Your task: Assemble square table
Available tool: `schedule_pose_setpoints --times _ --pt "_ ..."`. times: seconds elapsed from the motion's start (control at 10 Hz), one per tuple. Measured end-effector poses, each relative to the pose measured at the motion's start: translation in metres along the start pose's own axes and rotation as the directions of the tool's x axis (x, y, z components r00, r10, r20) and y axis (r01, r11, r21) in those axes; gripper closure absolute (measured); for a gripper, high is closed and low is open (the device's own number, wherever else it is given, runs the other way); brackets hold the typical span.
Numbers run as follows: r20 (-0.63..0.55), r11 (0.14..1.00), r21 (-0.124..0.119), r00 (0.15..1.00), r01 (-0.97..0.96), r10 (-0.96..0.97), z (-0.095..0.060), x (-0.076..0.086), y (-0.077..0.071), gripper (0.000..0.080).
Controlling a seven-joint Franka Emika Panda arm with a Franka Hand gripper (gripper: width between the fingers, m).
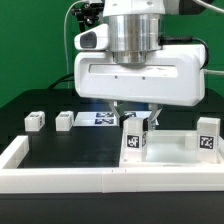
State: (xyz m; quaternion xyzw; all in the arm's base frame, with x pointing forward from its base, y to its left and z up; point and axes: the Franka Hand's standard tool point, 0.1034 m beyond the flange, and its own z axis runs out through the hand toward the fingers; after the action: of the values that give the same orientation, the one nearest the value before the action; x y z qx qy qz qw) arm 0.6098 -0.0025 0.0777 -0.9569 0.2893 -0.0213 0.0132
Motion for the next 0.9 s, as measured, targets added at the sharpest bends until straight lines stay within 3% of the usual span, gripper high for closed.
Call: schedule_pose_setpoints --times 0.1,0.2,0.3,0.4,0.5,0.9 --pt "0.001 1.0 -0.002 1.0 0.005 -0.005 0.0 0.0 0.001 0.0487" --pt "0.001 1.0 -0.002 1.0 0.004 -0.004 0.0 0.0 0.001 0.033" --pt "0.002 1.0 -0.002 1.0 0.007 -0.007 0.0 0.0 0.0 0.033" --pt "0.003 0.999 -0.001 0.999 0.032 -0.032 0.0 -0.002 -0.002 0.0214" --pt "0.003 0.998 -0.001 0.998 0.068 -0.068 0.001 -0.004 -0.005 0.0161" --pt "0.039 0.978 -0.009 0.978 0.206 -0.206 -0.003 -0.013 -0.01 0.0151"
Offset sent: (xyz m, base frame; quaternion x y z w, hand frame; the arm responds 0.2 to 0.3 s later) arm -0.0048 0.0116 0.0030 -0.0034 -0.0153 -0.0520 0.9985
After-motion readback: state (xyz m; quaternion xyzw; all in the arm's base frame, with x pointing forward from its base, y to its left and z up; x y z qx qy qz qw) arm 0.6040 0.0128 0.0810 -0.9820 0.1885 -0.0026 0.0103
